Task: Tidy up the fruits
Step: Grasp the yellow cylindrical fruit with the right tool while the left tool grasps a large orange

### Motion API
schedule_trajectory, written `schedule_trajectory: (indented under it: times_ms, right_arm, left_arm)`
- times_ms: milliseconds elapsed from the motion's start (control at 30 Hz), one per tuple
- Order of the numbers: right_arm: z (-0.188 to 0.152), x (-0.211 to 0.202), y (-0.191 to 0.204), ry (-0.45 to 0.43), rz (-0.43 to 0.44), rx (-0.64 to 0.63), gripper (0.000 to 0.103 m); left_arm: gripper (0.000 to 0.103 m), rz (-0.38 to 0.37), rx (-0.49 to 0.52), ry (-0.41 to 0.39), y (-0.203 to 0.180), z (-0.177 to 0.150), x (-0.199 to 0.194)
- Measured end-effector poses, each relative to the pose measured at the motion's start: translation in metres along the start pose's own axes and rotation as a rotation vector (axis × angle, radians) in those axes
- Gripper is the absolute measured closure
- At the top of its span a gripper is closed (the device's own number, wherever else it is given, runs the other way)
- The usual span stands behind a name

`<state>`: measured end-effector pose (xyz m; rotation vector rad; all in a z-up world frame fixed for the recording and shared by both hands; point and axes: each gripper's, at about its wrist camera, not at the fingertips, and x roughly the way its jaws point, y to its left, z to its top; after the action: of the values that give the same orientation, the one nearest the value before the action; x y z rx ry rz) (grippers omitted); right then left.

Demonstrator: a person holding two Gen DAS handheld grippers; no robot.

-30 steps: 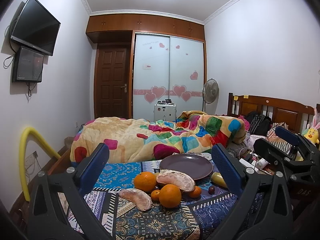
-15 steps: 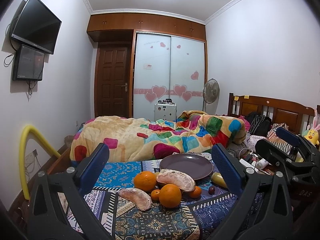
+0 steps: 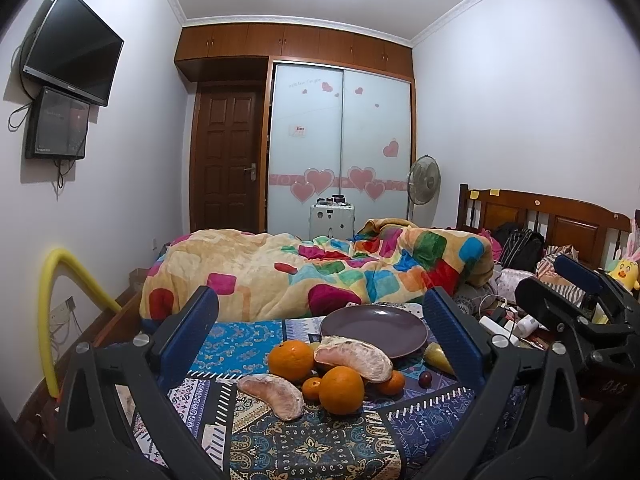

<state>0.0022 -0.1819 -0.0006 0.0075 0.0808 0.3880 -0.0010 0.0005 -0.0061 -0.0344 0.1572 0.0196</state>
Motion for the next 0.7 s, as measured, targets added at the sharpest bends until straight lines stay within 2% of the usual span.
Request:
schedule_trajectory:
  times_ms: [233, 400, 700]
  right_arm:
    - [-0.009, 0.016, -0.009, 0.059, -0.021, -0.016, 0.0]
    - [-0.024, 0.033, -0.025, 0.139, -0.064, -0.062, 0.0]
    - [-0.058, 0.065, -0.057, 0.322, -0.075, -0.119, 0.0]
  left_arm:
    - [0.0, -0.018, 0.011, 0.051, 0.002, -0.007, 0.019]
    - [0.0, -0.02, 0.016, 0.145, 0.009, -0.018, 0.047]
    - [0.0, -0.046, 0.021, 0.299, 0.006, -0.044, 0.095]
